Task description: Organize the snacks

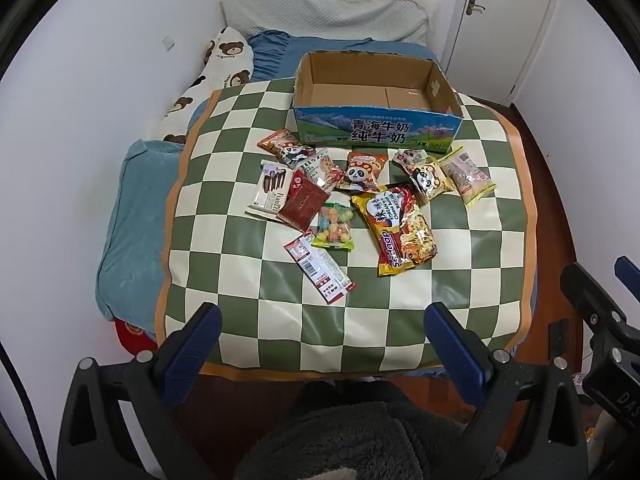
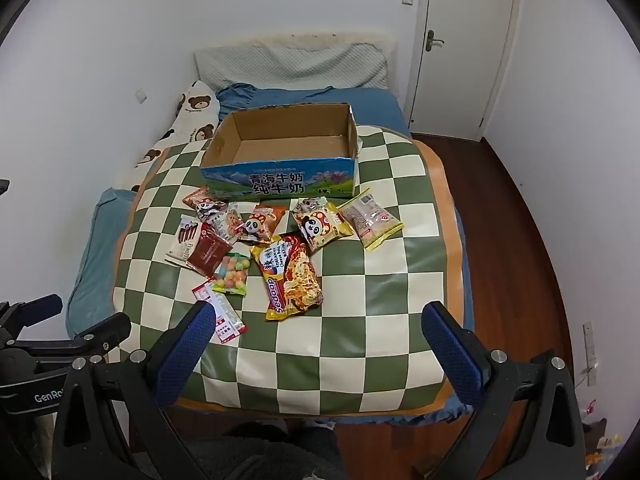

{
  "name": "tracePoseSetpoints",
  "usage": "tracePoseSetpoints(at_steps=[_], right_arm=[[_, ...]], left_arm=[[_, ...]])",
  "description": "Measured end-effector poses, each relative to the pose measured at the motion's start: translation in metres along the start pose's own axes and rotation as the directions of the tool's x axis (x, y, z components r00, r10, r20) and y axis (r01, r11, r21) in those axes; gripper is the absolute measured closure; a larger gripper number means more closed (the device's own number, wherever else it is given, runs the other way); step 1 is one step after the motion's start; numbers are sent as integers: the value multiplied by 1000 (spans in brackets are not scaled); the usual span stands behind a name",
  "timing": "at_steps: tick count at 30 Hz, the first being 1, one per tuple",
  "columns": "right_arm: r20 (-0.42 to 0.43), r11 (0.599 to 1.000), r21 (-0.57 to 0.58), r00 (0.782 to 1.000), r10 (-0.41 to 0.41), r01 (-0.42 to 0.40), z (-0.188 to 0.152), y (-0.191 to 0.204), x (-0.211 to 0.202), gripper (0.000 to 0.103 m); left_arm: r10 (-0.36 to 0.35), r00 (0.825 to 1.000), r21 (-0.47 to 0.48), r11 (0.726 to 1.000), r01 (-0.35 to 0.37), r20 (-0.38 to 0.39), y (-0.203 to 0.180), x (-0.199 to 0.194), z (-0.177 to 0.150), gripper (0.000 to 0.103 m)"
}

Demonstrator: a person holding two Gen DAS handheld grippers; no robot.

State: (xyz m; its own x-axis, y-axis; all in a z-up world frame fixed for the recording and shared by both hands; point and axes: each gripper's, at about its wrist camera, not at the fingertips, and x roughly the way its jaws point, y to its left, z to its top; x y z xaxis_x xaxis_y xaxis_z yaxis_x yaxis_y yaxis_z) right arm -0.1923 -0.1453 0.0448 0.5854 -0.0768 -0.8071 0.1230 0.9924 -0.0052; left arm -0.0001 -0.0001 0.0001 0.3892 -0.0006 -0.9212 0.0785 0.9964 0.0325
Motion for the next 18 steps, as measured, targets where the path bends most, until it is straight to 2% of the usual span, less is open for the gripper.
tracePoseSetpoints(at_steps=[11, 14, 18], right_arm=[[-36, 1000, 25, 999, -3, 4, 1, -1, 10, 0], [-34, 1000, 28, 999, -5, 6, 2, 0, 8, 0], [-33, 1000, 29, 999, -2, 3, 2, 0, 9, 0]], left_arm=[[-6, 1000, 4, 1000, 6, -7, -3, -3, -1, 0], [-7, 1000, -1, 1000, 7, -10, 9, 5, -4, 0], [-6, 1000, -1, 1000, 6, -12, 4, 8, -3, 0]])
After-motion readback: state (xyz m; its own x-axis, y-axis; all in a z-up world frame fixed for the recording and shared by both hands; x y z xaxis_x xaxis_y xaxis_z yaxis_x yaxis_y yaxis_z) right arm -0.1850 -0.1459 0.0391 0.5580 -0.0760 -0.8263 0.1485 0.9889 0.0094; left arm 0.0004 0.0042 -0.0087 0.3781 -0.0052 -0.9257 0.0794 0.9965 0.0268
